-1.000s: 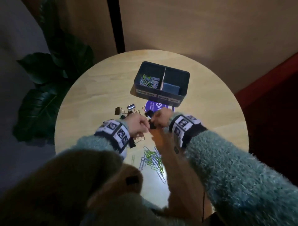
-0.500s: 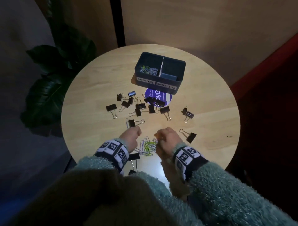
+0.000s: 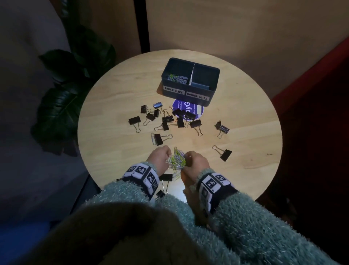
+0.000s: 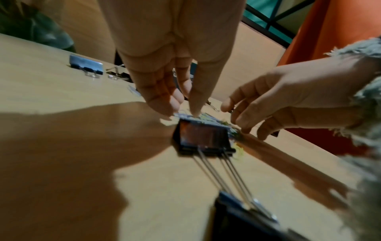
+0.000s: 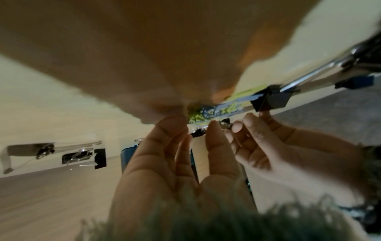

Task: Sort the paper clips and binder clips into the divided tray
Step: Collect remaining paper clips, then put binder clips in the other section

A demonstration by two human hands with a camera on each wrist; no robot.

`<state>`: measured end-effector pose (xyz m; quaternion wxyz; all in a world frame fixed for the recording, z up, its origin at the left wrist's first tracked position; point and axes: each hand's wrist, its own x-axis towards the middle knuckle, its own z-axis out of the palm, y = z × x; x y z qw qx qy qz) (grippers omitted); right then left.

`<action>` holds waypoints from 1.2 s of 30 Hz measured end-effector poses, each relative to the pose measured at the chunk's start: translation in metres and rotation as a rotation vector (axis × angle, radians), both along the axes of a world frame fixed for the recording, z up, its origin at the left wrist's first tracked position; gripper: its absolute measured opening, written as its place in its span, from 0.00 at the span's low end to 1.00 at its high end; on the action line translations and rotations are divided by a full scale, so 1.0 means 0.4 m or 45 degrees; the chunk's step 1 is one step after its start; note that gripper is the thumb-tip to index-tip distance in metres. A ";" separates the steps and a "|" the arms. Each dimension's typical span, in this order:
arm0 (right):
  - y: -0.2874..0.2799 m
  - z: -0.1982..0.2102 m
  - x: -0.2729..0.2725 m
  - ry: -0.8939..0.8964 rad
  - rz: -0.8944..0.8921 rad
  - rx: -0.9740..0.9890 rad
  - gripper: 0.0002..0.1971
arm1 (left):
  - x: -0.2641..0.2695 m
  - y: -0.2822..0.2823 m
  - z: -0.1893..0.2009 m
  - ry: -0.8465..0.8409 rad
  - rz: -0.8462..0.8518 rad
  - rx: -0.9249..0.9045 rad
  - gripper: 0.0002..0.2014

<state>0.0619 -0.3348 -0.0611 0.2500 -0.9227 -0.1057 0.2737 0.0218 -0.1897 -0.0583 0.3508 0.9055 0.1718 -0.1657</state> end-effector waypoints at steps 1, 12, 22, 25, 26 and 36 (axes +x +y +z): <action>-0.004 0.001 0.005 0.010 -0.029 0.022 0.24 | -0.001 0.010 0.002 0.005 0.013 -0.011 0.16; 0.026 -0.031 0.027 -0.066 0.239 -0.171 0.37 | -0.008 -0.027 -0.040 0.209 -0.175 0.318 0.46; 0.036 -0.036 0.073 -0.178 0.381 -0.148 0.18 | 0.025 0.000 -0.043 -0.082 -0.168 0.133 0.18; 0.033 -0.035 0.077 -0.197 0.392 -0.153 0.17 | 0.030 0.003 -0.042 -0.132 -0.099 0.068 0.22; 0.032 -0.034 0.078 -0.197 0.391 -0.148 0.17 | 0.034 0.005 -0.039 -0.123 -0.084 0.045 0.27; 0.027 -0.022 0.096 -0.120 0.296 -0.152 0.18 | 0.078 0.014 -0.027 0.095 -0.269 0.155 0.31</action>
